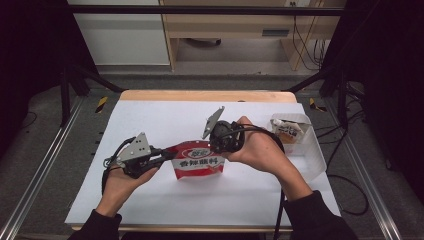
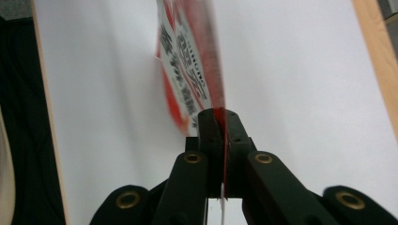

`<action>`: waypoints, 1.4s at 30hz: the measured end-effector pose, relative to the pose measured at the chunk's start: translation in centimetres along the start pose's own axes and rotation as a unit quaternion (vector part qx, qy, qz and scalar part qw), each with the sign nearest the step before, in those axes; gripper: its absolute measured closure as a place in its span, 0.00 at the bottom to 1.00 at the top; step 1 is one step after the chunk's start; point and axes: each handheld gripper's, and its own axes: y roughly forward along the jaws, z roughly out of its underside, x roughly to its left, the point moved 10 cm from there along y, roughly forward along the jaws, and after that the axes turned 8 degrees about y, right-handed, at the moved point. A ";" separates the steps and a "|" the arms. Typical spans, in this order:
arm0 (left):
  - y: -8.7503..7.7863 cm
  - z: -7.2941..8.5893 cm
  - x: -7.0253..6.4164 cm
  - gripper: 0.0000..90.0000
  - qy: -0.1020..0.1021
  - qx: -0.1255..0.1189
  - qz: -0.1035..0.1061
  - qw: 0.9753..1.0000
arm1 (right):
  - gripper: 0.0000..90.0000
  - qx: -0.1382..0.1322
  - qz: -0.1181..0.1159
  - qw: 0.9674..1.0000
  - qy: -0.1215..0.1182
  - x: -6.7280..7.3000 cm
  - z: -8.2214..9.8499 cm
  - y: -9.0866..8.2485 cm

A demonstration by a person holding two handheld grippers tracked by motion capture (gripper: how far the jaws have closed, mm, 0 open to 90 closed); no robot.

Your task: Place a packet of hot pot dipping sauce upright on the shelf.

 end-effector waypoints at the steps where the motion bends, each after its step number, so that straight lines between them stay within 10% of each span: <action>1: -0.1 0.0 0.2 0.87 -0.006 -0.005 -0.004 1.000 | 1.00 -0.001 0.003 1.000 -0.001 -0.2 -0.1 -0.2; 9: 0.0 2.4 1.5 0.47 -0.047 0.015 -0.029 0.998 | 1.00 0.007 0.036 0.999 0.004 -3.4 -0.5 -1.4; 25: 0.8 10.6 2.7 0.15 -0.103 0.115 -0.055 0.987 | 1.00 0.011 0.058 0.998 0.039 -8.1 0.5 -2.1; 42: 0.7 12.6 3.2 0.09 -0.119 0.127 -0.074 0.982 | 1.00 0.001 0.062 0.997 0.047 -8.7 1.3 -3.5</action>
